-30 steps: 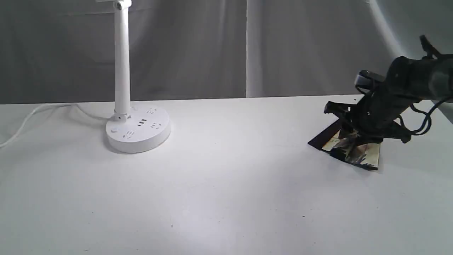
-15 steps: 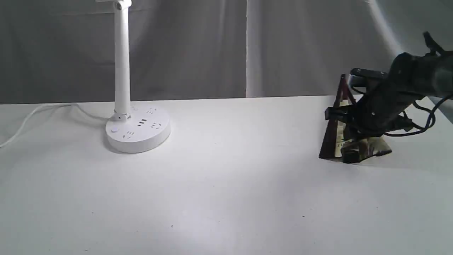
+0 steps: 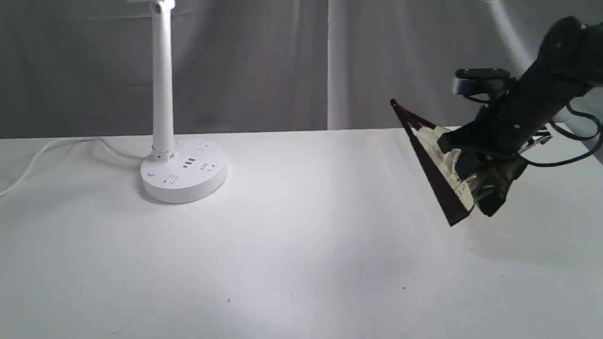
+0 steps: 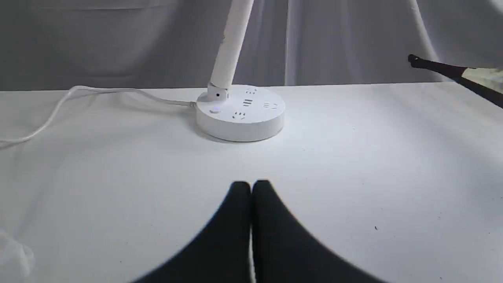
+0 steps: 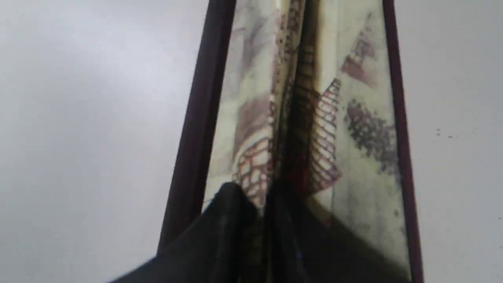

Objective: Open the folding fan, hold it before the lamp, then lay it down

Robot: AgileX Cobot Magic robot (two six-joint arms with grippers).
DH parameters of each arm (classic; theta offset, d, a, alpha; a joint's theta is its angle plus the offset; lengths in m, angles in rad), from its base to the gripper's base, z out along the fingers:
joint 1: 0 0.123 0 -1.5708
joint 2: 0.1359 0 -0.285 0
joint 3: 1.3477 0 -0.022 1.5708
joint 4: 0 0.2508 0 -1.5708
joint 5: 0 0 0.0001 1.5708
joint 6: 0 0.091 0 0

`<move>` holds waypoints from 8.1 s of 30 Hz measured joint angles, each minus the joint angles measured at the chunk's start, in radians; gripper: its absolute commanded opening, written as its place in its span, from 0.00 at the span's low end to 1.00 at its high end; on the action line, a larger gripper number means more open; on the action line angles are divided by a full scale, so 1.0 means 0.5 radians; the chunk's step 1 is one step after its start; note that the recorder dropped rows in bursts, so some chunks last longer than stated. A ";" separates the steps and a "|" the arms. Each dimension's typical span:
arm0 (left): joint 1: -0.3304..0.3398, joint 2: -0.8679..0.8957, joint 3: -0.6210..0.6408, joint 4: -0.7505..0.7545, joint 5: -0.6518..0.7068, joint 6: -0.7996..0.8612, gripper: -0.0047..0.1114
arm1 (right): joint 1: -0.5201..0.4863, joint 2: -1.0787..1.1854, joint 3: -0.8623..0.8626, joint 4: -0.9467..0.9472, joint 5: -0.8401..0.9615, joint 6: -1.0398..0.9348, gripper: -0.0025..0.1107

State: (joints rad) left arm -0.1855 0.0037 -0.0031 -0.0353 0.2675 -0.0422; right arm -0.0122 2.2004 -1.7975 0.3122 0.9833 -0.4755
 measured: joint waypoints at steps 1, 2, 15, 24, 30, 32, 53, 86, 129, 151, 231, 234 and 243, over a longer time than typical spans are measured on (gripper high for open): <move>0.000 0.000 0.000 0.000 0.000 0.000 0.04 | 0.000 -0.007 0.000 0.025 0.046 -0.068 0.02; 0.000 0.000 0.000 0.000 0.000 0.000 0.04 | 0.000 -0.023 0.000 0.064 0.109 -0.158 0.02; 0.000 0.000 0.000 0.000 0.000 0.000 0.04 | 0.000 -0.087 0.043 0.709 0.465 -0.665 0.02; 0.000 0.000 0.000 0.000 0.000 0.000 0.04 | 0.032 -0.096 0.261 0.840 0.469 -0.898 0.02; 0.000 0.000 0.000 -0.040 -0.152 0.000 0.04 | 0.123 -0.096 0.392 0.891 0.469 -1.002 0.02; 0.000 0.000 0.000 -0.109 -0.296 0.000 0.04 | 0.141 -0.096 0.405 0.929 0.473 -1.016 0.02; 0.000 0.000 0.000 -0.268 -0.734 0.107 0.04 | 0.233 -0.096 0.413 1.365 0.473 -1.151 0.02; -0.003 2.254 -0.978 0.448 -1.383 -0.154 0.04 | 0.400 -0.096 0.413 1.016 0.465 -1.497 0.02; -0.003 2.642 -2.552 0.082 1.295 0.592 0.04 | 1.888 -0.344 0.413 -2.288 -0.747 -0.054 0.02; -0.003 3.128 -2.552 -0.161 1.482 1.519 0.56 | 1.897 -0.344 0.413 -2.048 -0.566 0.003 0.02; 0.002 3.455 -2.552 -0.426 1.172 1.389 0.04 | 1.640 -0.879 0.413 -1.617 -0.304 0.749 0.17; 0.002 3.385 -2.552 -0.465 1.172 1.359 0.04 | 1.411 -0.883 0.413 -1.446 -0.284 0.897 0.11; 0.002 3.307 -2.552 -0.842 1.148 1.351 0.04 | 0.885 -0.727 0.778 0.382 -0.604 0.147 0.08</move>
State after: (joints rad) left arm -0.1847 1.6574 -1.2789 -0.4561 0.8414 0.6333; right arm 0.4302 1.8367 -1.4083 0.5034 0.6814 -0.4020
